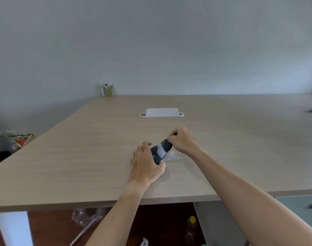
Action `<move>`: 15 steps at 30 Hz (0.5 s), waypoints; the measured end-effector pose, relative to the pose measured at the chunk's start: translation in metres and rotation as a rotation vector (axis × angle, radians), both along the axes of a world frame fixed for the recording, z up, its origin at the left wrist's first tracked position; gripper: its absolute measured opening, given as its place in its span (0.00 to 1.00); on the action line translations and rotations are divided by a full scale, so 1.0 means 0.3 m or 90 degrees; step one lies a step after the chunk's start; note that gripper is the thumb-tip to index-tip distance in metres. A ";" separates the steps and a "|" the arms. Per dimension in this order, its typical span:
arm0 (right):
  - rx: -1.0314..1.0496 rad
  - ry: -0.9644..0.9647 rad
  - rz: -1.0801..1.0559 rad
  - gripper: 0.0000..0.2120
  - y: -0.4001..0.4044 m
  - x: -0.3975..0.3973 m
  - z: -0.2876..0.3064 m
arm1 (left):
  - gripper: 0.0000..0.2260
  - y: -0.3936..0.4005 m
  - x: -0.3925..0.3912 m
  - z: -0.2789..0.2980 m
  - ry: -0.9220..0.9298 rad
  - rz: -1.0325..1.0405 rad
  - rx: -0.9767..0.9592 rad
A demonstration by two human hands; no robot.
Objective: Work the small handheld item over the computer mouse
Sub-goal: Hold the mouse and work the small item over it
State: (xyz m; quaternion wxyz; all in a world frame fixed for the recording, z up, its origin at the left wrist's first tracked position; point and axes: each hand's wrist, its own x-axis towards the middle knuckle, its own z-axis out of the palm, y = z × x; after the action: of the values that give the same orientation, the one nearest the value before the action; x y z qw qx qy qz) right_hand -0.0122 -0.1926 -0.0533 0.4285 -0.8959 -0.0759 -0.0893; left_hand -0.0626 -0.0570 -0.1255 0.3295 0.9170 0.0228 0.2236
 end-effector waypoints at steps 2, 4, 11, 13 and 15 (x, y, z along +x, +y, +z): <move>-0.005 -0.064 -0.059 0.11 -0.008 0.003 0.003 | 0.30 0.001 0.000 -0.001 -0.003 0.005 0.003; 0.015 -0.102 -0.075 0.11 -0.008 0.002 0.009 | 0.30 0.003 0.004 -0.002 -0.002 0.010 0.013; -0.024 -0.004 0.069 0.10 0.020 -0.015 0.001 | 0.22 0.001 0.004 0.001 0.011 0.024 0.064; -0.039 -0.050 0.000 0.12 0.011 -0.001 -0.002 | 0.20 0.001 0.002 0.001 0.007 0.017 0.065; -0.027 -0.095 -0.058 0.12 0.000 0.011 0.002 | 0.19 0.002 0.001 0.002 0.000 0.019 0.060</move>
State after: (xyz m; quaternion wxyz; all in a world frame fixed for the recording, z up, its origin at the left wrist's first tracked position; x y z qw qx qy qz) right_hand -0.0089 -0.1927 -0.0528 0.3980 -0.8982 -0.0683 -0.1734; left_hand -0.0622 -0.0564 -0.1251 0.2825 0.9311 0.0261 0.2293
